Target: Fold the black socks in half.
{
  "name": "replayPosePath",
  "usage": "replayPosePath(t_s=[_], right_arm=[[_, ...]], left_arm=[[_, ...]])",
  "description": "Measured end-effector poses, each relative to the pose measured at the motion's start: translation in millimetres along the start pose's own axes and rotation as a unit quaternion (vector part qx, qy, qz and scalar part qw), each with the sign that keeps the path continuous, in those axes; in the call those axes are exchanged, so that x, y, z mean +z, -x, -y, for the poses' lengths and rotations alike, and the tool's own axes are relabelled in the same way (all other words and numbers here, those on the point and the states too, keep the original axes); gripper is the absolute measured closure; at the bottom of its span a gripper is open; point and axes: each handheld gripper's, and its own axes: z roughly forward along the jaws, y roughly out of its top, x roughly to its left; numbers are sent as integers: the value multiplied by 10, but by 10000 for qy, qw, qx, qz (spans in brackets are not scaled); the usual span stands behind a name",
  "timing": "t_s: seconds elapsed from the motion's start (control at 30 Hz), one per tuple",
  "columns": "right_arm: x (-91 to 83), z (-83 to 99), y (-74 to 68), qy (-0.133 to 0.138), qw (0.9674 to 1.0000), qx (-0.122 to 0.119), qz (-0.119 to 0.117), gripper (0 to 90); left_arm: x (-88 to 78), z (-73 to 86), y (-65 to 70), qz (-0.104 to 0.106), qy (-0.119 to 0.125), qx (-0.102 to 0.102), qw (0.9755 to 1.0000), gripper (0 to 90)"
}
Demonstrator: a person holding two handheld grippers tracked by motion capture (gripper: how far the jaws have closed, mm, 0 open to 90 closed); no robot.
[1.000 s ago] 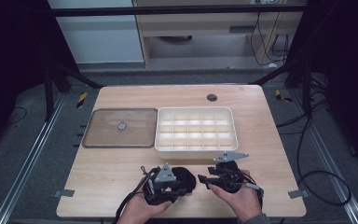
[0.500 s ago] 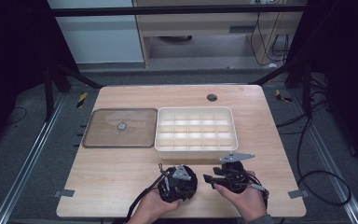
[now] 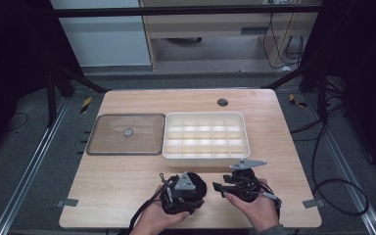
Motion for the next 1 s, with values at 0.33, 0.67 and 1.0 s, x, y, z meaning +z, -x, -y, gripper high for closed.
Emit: replayPosePath(t_s=[0.33,0.67,1.0], right_arm=[[16,-49,-39,52,10000,16,-14,466],[56,-183,-194,54,9998,62,-176,375],[517,-277,-269,-256,9986,388,-270,341]], left_arm=[[-138,26,26,-21,199,-5,9998,415],[-464,152,-6,-312,352,-83,9989,216],[-981,948,-735,-1506,519,-871,9834,116]])
